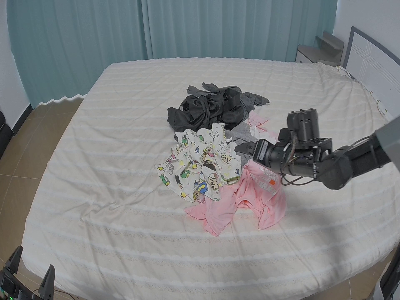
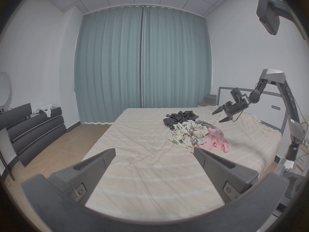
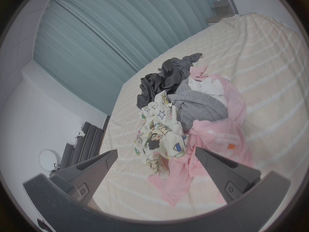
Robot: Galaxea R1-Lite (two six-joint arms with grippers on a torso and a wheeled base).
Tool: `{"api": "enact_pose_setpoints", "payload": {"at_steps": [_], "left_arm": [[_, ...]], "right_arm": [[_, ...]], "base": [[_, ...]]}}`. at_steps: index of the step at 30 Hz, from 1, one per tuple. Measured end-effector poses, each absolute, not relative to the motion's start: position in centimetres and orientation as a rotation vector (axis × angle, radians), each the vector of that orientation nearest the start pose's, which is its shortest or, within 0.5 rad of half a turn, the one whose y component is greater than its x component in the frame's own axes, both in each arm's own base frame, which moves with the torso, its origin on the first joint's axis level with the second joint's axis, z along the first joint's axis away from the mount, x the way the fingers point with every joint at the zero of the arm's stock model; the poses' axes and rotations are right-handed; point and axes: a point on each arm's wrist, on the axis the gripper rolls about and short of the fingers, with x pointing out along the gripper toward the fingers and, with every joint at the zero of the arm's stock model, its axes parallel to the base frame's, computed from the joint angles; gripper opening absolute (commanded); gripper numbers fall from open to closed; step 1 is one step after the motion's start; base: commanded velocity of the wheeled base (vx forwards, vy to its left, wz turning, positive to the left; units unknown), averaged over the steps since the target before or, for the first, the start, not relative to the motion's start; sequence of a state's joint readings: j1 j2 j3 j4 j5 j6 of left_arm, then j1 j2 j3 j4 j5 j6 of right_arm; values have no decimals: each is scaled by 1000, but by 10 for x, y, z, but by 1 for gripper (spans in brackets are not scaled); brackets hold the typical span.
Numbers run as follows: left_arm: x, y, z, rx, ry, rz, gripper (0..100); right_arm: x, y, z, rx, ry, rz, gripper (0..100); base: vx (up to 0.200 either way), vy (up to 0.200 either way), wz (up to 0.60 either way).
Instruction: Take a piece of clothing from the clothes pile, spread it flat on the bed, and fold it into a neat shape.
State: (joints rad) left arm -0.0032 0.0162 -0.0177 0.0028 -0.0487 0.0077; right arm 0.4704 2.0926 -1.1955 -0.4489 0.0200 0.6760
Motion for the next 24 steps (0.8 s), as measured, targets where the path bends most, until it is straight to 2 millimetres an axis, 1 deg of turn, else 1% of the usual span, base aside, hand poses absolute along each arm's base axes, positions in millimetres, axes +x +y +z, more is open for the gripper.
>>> {"api": "enact_pose_setpoints", "payload": {"at_steps": [4, 8, 11, 16, 19, 24], "left_arm": [[-23, -1, 80, 8, 2, -52, 100], [-23, -1, 80, 8, 1, -52, 100], [-23, -1, 80, 8, 1, -52, 100], [-23, -1, 80, 8, 1, -52, 100], [-23, -1, 80, 8, 2, -52, 100], [-23, -1, 80, 8, 2, -52, 100]], "right_arm": [[386, 199, 105, 546, 573, 259, 100], [396, 205, 90, 541, 585, 250, 100], [400, 208, 81, 537, 599, 246, 100], [401, 215, 71, 528, 614, 252, 100], [403, 220, 68, 523, 611, 259, 100], [413, 229, 71, 517, 575, 279, 100]], "base": [[0, 0, 0], [0, 0, 0], [0, 0, 0], [0, 0, 0], [0, 0, 0], [0, 0, 0]]}}
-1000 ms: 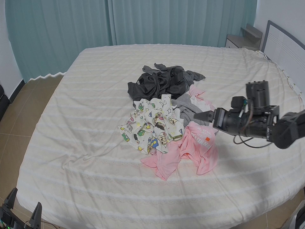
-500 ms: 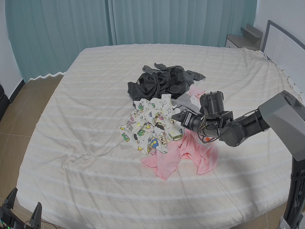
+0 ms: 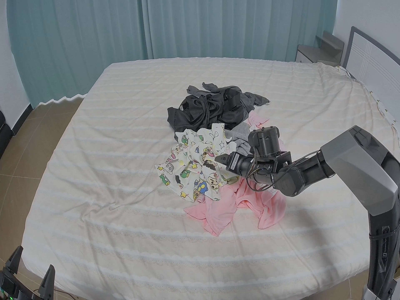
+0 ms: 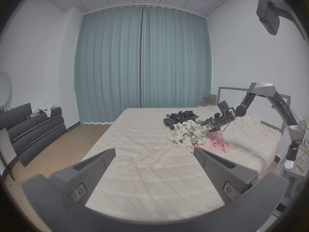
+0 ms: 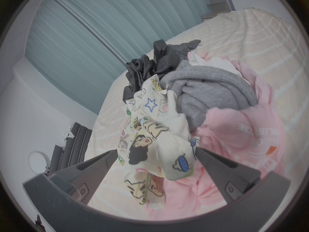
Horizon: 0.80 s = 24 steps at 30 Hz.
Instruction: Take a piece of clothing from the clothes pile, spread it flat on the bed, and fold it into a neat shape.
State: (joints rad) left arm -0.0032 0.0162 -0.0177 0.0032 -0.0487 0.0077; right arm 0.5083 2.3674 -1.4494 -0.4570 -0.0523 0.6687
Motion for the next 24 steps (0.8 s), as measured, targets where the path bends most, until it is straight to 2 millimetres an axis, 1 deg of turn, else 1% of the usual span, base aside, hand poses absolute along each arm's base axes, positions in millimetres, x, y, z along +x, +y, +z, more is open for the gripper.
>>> {"api": "enact_pose_setpoints", "payload": {"at_steps": [3, 4, 9, 15, 19, 24], "left_arm": [[-23, -1, 80, 8, 1, -52, 100], [-23, -1, 80, 8, 1, -52, 100], [-23, -1, 80, 8, 2, -52, 100], [-23, -1, 80, 8, 2, -52, 100], [-23, -1, 80, 8, 2, -52, 100], [-23, -1, 80, 8, 2, -52, 100]], "right_arm": [[420, 233, 71, 511, 560, 289, 100], [422, 235, 70, 505, 558, 291, 0], [430, 240, 63, 486, 552, 288, 0], [437, 242, 52, 463, 537, 244, 0], [437, 240, 48, 458, 545, 230, 0], [429, 235, 51, 452, 563, 217, 0]], "base": [[0, 0, 0], [0, 0, 0], [0, 0, 0], [0, 0, 0], [0, 0, 0], [0, 0, 0]]}}
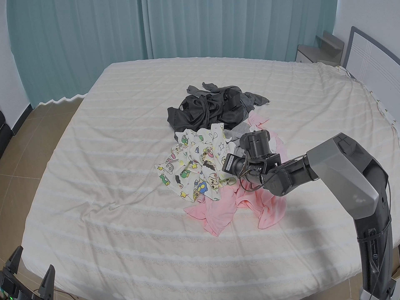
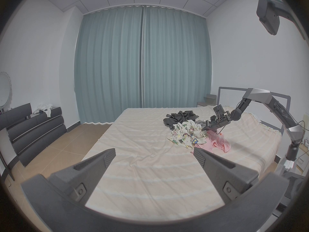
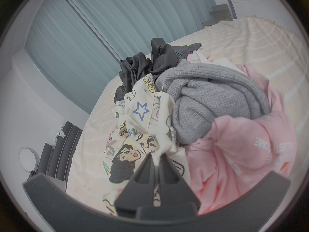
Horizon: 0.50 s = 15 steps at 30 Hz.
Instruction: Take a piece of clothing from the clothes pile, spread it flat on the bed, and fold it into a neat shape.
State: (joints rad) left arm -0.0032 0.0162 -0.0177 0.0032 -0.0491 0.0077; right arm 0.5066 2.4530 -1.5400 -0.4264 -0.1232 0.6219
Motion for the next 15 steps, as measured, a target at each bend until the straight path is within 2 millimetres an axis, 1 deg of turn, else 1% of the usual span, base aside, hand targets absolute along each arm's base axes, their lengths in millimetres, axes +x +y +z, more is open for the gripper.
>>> {"api": "enact_pose_setpoints", "payload": {"at_steps": [3, 6, 9, 10, 15], "left_arm": [[-23, -1, 80, 8, 2, -52, 100], [-23, -1, 80, 8, 2, -52, 100], [-23, -1, 80, 8, 2, -52, 100], [-23, -1, 80, 8, 2, -52, 100], [-23, -1, 80, 8, 2, -52, 100]], "right_arm": [[417, 229, 58, 450, 579, 217, 0], [401, 221, 70, 452, 593, 226, 0], [379, 210, 84, 457, 602, 241, 0], [375, 208, 85, 458, 602, 244, 0], [336, 187, 98, 476, 586, 287, 0]], "base": [[0, 0, 0], [0, 0, 0], [0, 0, 0], [0, 0, 0], [0, 0, 0]]}}
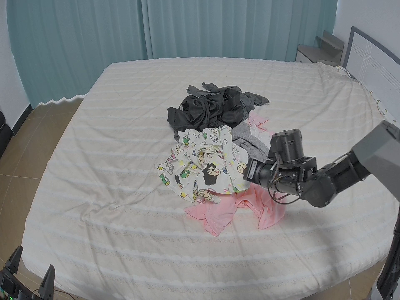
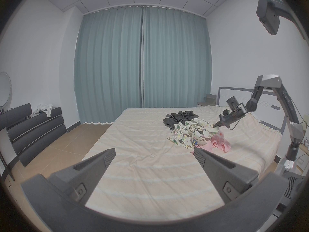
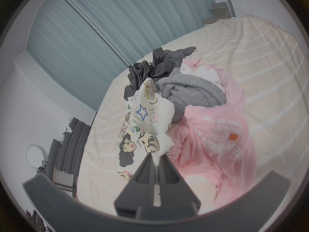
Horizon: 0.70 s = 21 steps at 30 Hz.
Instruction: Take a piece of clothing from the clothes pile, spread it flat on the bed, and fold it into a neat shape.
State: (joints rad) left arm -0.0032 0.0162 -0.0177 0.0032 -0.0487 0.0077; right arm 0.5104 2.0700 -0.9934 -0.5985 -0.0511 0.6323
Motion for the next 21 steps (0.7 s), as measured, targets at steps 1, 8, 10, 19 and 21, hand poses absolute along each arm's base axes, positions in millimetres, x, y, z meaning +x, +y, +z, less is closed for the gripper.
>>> {"api": "enact_pose_setpoints", "payload": {"at_steps": [1, 8, 10, 19, 21], "left_arm": [[-23, -1, 80, 8, 2, -52, 100], [-23, -1, 80, 8, 2, -52, 100], [-23, -1, 80, 8, 2, -52, 100], [-23, -1, 80, 8, 1, -52, 100], [-23, -1, 81, 11, 0, -53, 100]], "right_arm": [[329, 183, 100, 480, 581, 293, 0], [275, 148, 128, 527, 484, 364, 0], [261, 137, 139, 544, 452, 388, 0], [215, 91, 181, 595, 316, 485, 0], [206, 86, 189, 595, 291, 503, 0]], "base": [[0, 0, 0], [0, 0, 0], [0, 0, 0], [0, 0, 0], [0, 0, 0]]}}
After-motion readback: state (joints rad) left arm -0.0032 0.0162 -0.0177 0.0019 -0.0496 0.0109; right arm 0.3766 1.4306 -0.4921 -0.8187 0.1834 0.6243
